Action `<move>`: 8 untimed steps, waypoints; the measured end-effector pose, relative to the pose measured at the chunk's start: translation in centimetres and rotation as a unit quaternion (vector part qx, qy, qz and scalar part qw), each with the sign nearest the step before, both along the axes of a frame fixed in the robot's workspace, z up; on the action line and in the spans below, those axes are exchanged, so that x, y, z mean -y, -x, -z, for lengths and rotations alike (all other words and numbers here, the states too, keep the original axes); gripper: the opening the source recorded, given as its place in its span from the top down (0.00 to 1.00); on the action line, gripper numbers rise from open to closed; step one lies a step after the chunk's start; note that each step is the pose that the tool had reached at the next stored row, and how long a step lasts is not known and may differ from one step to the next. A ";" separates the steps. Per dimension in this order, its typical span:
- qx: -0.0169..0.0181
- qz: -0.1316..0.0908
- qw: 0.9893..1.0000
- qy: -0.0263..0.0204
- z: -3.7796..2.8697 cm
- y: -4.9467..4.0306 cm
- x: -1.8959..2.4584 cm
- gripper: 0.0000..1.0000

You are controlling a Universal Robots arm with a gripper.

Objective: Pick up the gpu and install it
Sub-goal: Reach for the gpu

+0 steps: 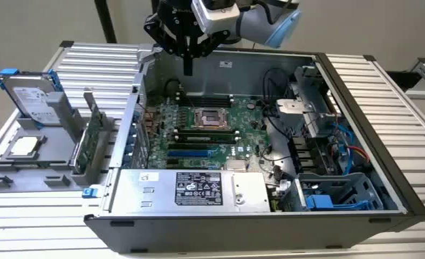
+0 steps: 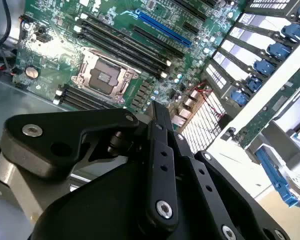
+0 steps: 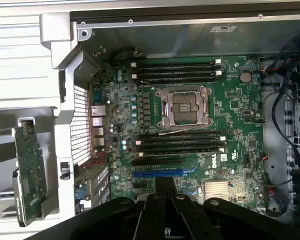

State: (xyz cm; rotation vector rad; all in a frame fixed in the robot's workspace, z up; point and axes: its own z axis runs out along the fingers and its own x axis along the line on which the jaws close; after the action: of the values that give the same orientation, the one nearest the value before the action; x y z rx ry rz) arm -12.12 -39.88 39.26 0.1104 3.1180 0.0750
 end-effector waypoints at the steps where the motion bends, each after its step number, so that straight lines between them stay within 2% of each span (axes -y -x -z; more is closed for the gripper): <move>1: 0.000 0.000 1.000 0.000 0.00 0.00 0.00 1.00; 8: 0.000 0.000 1.000 0.000 0.00 0.00 0.00 1.00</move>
State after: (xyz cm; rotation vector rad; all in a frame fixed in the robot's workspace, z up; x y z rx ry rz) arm -12.12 -39.88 39.26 0.1104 3.1180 0.0750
